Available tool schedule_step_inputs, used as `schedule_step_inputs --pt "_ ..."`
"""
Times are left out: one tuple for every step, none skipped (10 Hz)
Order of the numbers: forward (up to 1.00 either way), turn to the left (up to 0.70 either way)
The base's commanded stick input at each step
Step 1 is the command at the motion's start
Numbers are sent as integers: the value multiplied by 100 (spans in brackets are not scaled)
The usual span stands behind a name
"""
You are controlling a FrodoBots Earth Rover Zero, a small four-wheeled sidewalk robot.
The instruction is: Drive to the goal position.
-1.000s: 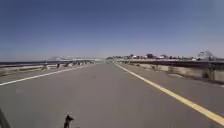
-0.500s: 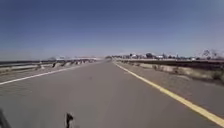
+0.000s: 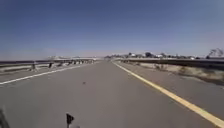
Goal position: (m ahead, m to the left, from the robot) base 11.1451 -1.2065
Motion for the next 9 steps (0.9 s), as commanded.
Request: schedule_step_inputs --pt "100 0" --pt "100 0" --pt "100 0" --pt "100 0" --pt "100 0" --pt "100 0" --pt "100 0" --pt "100 0" --pt "100 0"
